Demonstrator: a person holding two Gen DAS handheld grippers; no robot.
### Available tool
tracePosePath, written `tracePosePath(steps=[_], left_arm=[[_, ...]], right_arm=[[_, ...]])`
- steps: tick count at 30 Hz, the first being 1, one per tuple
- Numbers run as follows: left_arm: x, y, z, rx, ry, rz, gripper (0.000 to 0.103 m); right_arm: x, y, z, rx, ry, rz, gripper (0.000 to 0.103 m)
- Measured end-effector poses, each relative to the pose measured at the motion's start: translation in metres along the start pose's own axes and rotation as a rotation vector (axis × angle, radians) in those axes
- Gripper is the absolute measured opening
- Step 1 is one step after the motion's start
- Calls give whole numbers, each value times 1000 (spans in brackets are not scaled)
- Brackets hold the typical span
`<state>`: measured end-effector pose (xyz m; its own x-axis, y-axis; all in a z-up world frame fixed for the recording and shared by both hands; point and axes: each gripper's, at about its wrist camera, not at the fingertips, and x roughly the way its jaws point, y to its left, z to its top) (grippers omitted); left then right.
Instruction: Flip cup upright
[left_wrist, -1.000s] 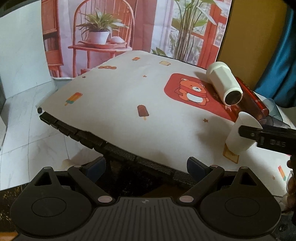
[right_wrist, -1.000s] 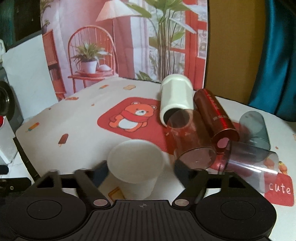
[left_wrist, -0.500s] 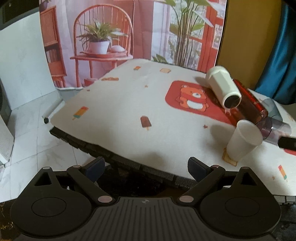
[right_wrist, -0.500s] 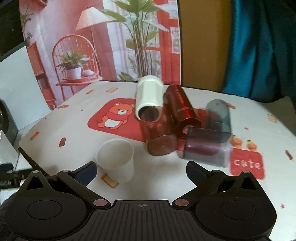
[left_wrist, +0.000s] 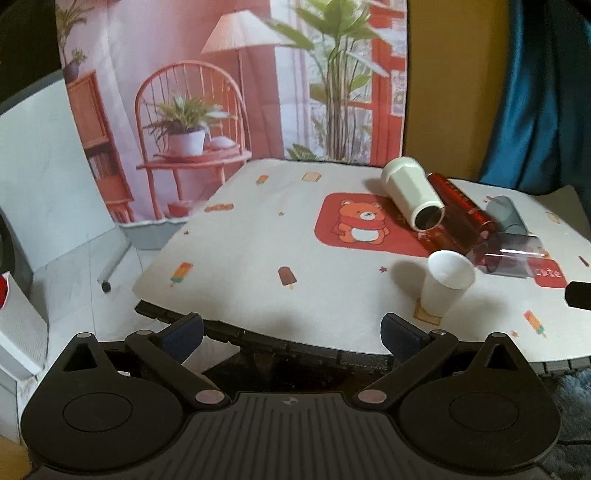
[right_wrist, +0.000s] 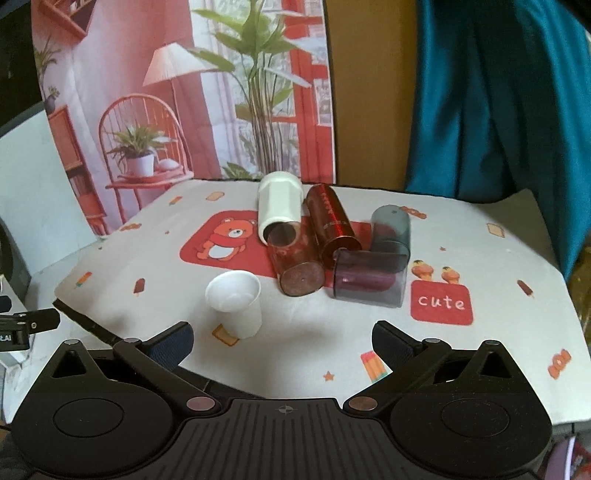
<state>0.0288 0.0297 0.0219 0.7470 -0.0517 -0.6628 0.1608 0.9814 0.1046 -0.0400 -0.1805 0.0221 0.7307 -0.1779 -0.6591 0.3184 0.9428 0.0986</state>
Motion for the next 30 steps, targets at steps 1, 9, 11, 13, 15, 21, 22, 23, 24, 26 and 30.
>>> tracePosePath(steps=[1,9,11,13,15,21,22,23,24,26,30], left_arm=[[-7,-1,-1,7,-6,-4,103],[-35,-4,-16,7,-16,-21,103],[-37,-5,-22,-6,-11,-22,103],[-36,-5,-27,-17,5,-24,103],[-35,-5,-31,-25,19,-33,103],[-43,-4,-30,-31,-44,-22,103],[-44,-4,-30,-32,-54,-15,103],[-44,-4,-29,-31,-56,-9,103],[-43,-4,-28,-30,-56,-2,103],[-42,-4,-28,-34,-54,1,103],[-41,-4,-28,-39,-52,-4,103]], right_arm=[[-5,2,-3,-3,-6,-7,103],[-32,5,-22,-4,-39,-59,103],[-34,2,-25,17,-39,-60,103],[-34,1,-26,18,-42,-66,103],[-35,2,-26,7,-51,-70,103],[-34,5,-26,-6,-52,-74,103],[-34,5,-26,-6,-51,-74,103],[-34,5,-26,-7,-51,-74,103],[-34,5,-26,-6,-50,-73,103],[-33,5,-25,-6,-48,-74,103],[-32,6,-25,-4,-48,-77,103]])
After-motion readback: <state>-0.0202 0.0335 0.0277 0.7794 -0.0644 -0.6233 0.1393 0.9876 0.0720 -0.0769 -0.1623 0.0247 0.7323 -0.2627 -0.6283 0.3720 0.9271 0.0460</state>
